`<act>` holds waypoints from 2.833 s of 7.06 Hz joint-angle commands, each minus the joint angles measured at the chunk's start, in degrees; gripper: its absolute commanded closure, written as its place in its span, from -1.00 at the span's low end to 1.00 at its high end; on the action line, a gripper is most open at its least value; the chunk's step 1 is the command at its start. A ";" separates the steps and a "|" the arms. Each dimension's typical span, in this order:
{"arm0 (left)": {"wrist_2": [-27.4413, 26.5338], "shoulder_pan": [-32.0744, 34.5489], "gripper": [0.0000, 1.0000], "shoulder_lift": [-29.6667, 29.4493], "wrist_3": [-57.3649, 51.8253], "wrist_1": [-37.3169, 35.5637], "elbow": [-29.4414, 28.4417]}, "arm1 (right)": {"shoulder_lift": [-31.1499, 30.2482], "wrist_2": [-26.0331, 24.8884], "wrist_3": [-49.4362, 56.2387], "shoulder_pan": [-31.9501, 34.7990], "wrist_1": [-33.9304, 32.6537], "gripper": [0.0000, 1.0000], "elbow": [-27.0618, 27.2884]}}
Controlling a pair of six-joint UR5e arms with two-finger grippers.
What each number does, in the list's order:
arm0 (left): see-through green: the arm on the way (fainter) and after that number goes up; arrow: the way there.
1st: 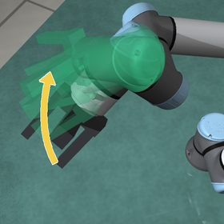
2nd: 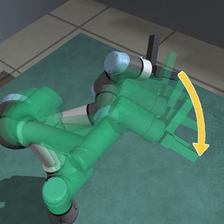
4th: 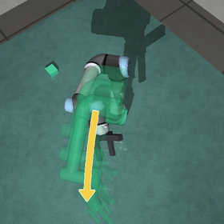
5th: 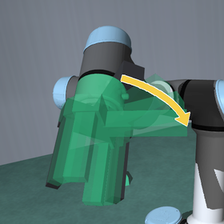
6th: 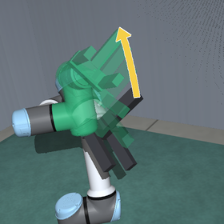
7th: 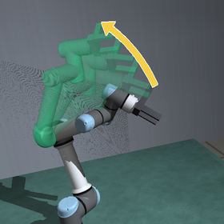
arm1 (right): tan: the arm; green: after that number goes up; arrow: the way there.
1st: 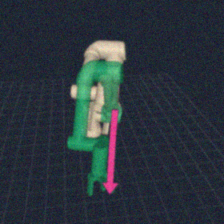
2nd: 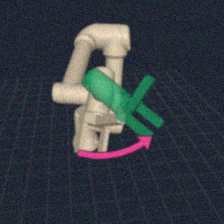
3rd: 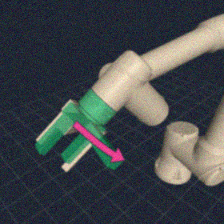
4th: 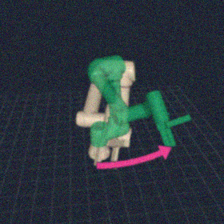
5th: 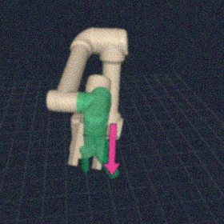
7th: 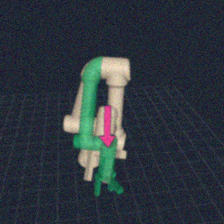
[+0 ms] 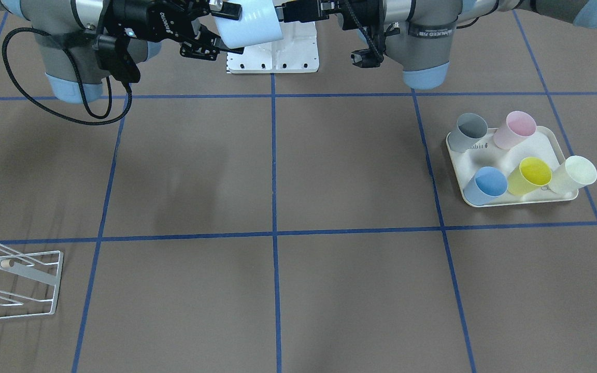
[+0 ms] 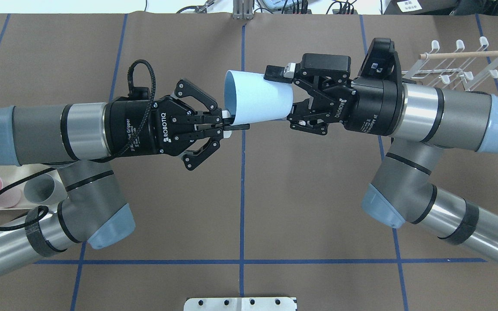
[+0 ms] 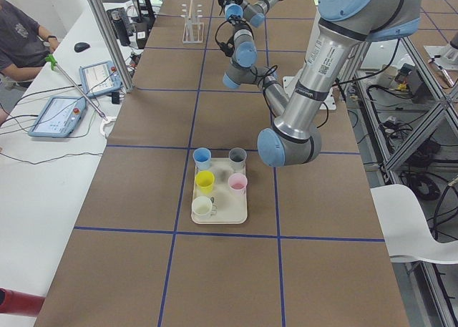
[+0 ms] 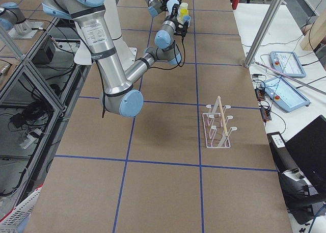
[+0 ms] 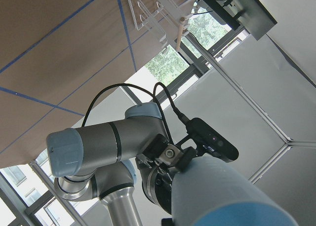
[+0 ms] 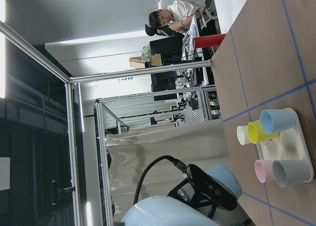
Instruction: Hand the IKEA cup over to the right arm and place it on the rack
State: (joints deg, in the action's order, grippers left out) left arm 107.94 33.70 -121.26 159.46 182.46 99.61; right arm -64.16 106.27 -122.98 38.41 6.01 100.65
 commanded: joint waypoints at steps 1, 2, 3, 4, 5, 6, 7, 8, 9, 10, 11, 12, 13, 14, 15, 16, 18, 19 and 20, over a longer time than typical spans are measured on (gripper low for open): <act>-0.09 0.92 -1.00 0.50 -0.38 0.17 0.67 | -0.26 -0.10 -0.07 0.27 0.15 0.36 0.07; -0.01 2.15 -1.00 0.85 -0.38 0.00 0.68 | -0.52 -0.10 -0.24 0.27 0.15 0.47 0.24; -0.01 3.03 -1.00 2.16 -0.38 0.09 1.11 | -0.70 -0.10 -0.24 0.53 0.15 0.53 0.25; 0.17 6.09 -1.00 5.13 -0.64 0.17 1.55 | -1.66 -0.10 -0.16 1.49 -0.03 0.54 0.16; 0.43 8.29 -1.00 7.33 -5.52 -0.17 1.56 | -3.50 -0.01 1.50 3.67 -0.46 0.56 -0.89; 0.43 9.10 -1.00 10.49 -11.75 -0.79 1.47 | -4.56 1.12 7.17 6.83 -0.90 0.61 -4.29; 1.30 10.93 -1.00 14.26 -19.64 -1.40 0.86 | -5.79 5.49 14.36 11.73 -6.56 0.65 -7.20; 8.19 14.95 -1.00 16.39 -27.81 -6.89 0.50 | -6.84 11.71 24.79 17.35 -17.24 0.65 -7.75; 16.43 19.34 -1.00 16.76 -35.90 -15.65 0.50 | -8.51 13.16 34.29 20.97 -26.04 0.63 -7.14; 21.74 23.65 -1.00 16.76 -42.33 -21.82 0.50 | -11.40 13.35 42.22 23.88 -31.61 0.61 -6.96; 24.23 26.57 -1.00 16.76 -45.96 -26.67 0.50 | -13.77 14.05 53.69 26.17 -37.93 0.56 -5.92; 24.25 26.77 -1.00 16.76 -49.30 -29.68 0.59 | -15.10 16.14 62.60 28.11 -46.18 0.56 -3.38; 24.34 26.95 -1.00 16.76 -51.25 -31.45 0.50 | -15.73 18.86 70.78 30.74 -57.22 0.56 0.56; 24.25 26.86 -1.00 16.76 -51.27 -31.81 0.41 | -16.08 21.15 76.52 31.72 -67.95 0.56 4.25; 24.25 26.86 -1.00 16.85 -51.27 -31.82 0.50 | -15.74 21.09 82.40 32.43 -75.19 0.56 4.72; 24.25 26.60 -1.00 16.93 -51.27 -31.82 0.41 | -15.30 20.22 89.34 32.61 -79.79 0.55 4.21; 23.90 26.51 -1.00 17.11 -51.27 -31.82 0.41 | -15.12 17.77 90.37 32.44 -80.36 0.54 2.20; 23.90 26.51 -1.00 17.11 -51.27 -31.82 0.50 | -15.03 17.66 90.46 32.43 -80.27 0.54 1.92; 24.07 26.51 -1.00 17.11 -51.27 -31.73 0.50 | -14.94 17.05 90.55 32.00 -80.10 0.54 1.13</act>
State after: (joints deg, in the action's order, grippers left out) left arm 131.89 60.21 -104.17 108.20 150.67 100.08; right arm -79.21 124.03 -32.70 70.72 -74.15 102.67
